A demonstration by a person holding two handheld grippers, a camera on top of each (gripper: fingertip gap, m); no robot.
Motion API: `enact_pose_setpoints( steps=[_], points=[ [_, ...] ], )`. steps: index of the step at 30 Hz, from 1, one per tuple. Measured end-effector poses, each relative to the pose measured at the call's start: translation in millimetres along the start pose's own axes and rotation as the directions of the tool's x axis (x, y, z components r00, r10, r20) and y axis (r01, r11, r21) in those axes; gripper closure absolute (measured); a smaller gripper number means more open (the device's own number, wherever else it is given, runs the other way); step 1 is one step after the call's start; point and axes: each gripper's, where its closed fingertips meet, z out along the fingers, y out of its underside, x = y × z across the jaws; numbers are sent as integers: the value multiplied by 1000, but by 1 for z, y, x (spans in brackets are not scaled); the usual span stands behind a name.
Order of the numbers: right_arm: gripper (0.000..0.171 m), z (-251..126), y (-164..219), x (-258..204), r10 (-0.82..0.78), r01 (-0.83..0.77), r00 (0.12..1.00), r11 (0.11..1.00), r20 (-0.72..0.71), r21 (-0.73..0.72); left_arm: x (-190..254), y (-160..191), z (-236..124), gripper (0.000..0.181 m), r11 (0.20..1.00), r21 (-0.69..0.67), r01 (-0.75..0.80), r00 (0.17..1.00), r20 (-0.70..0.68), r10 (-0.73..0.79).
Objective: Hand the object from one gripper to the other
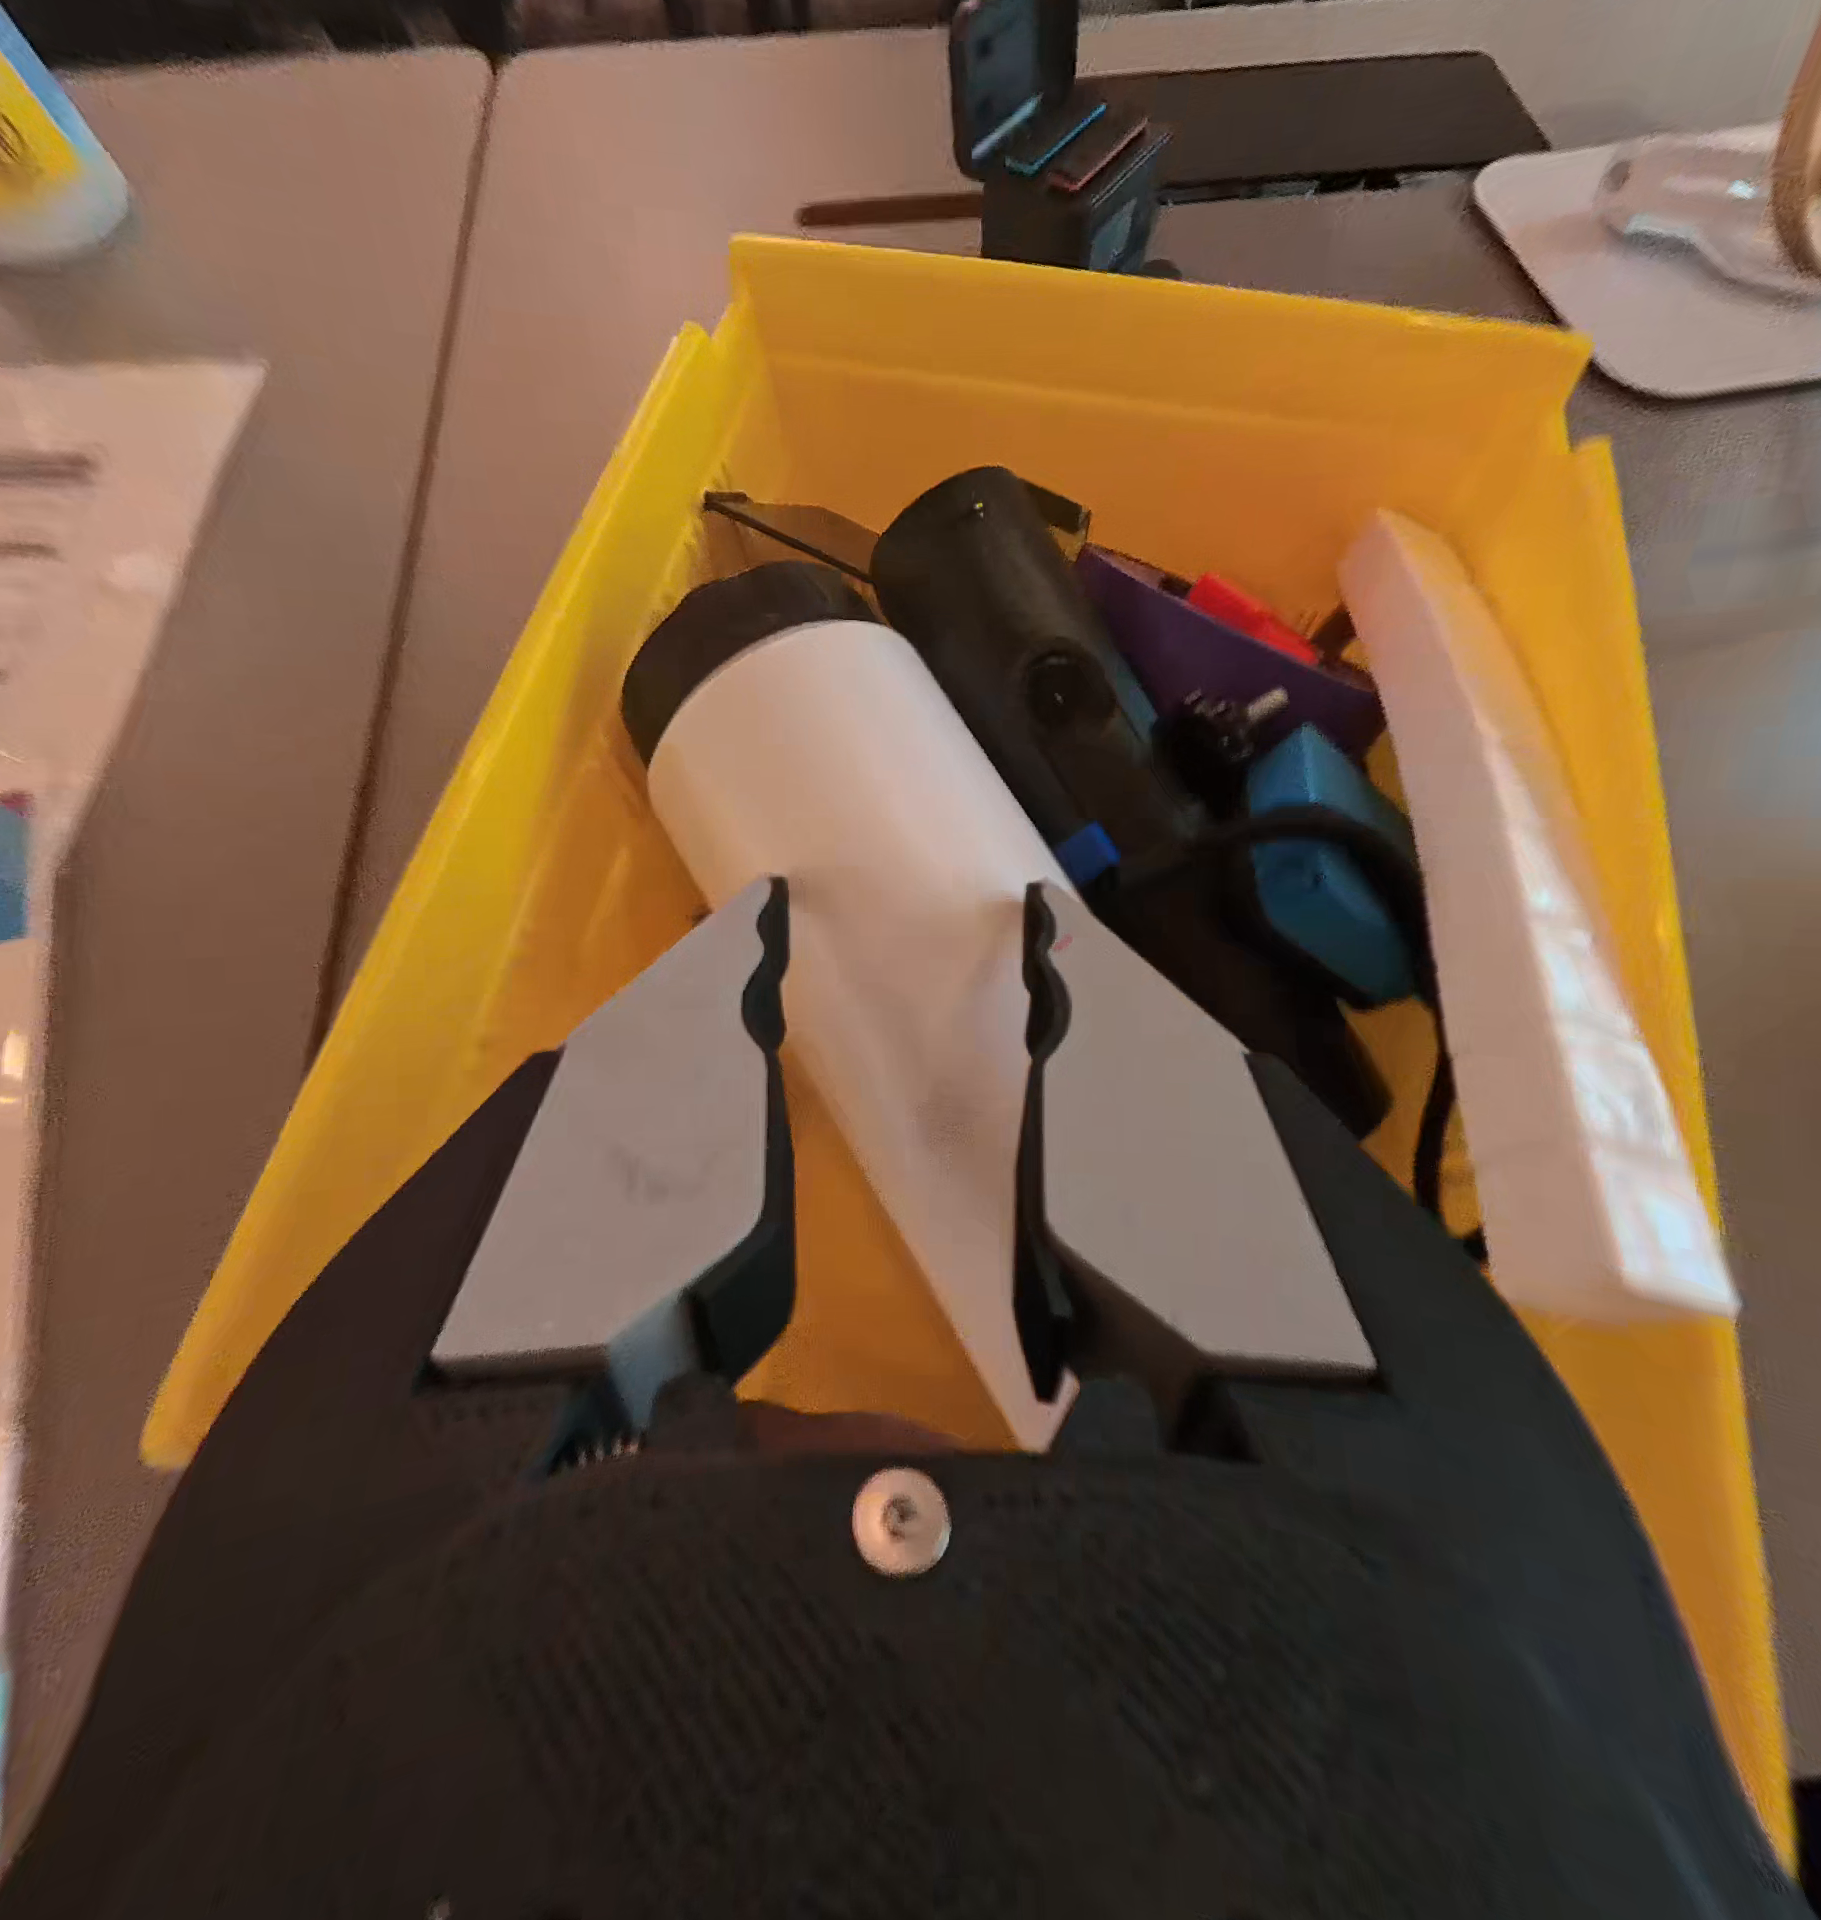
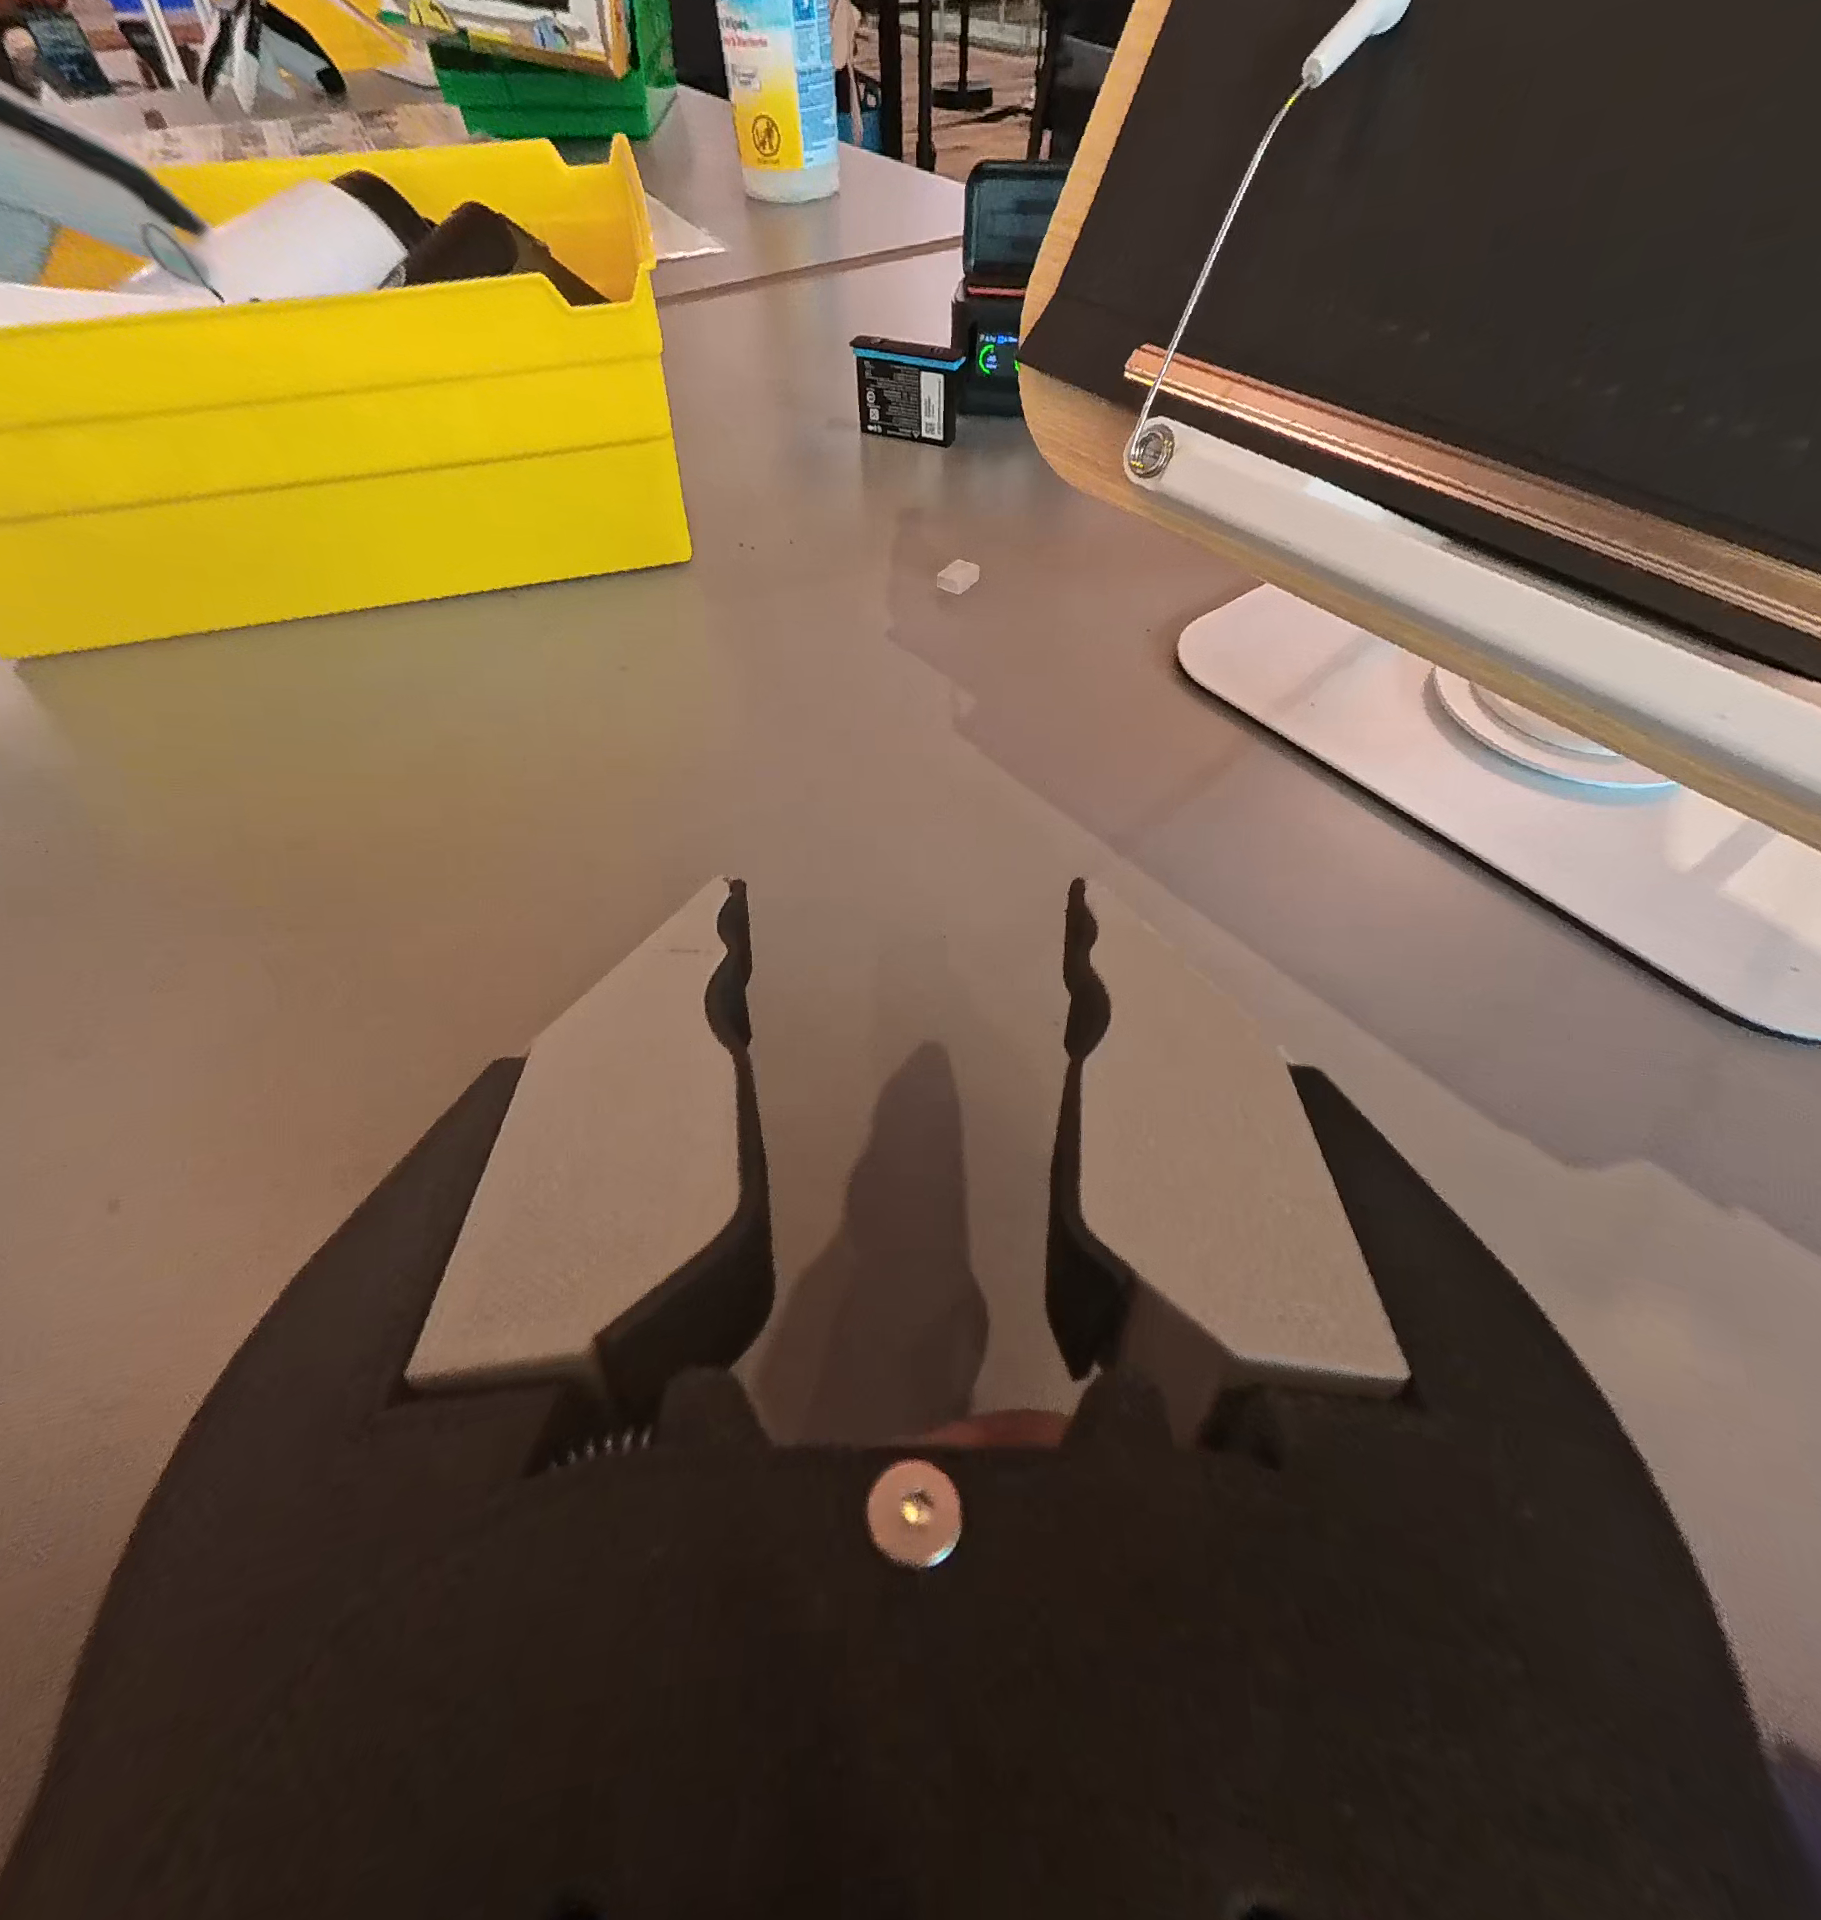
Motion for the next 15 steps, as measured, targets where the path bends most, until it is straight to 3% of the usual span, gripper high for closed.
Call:
enact_pose_setpoints(
  steps=[2, 7, 12, 15],
  points=[
    [113, 1, 2, -1, -6, 6, 1000, 1000, 0, -10, 4, -10, 8, 120, 999, -24, 37, 999, -20, -37],
    [113, 2, 1, -2, -22, 22, 1000, 1000, -1, -11, 28, -31, 26, 121, 987, -76, -144, 990, -20, 143],
    [113, 4, 3, -4, -30, 30, 1000, 999, 8, -23, 31, -39, 63, 125, 973, -179, -149, 989, -33, 145],
    [113, 3, 1, -5, -46, 46, 999, 999, 3, -21, 21, -46, 83, 129, 960, -229, -161, 983, 51, 177]
  ],
)
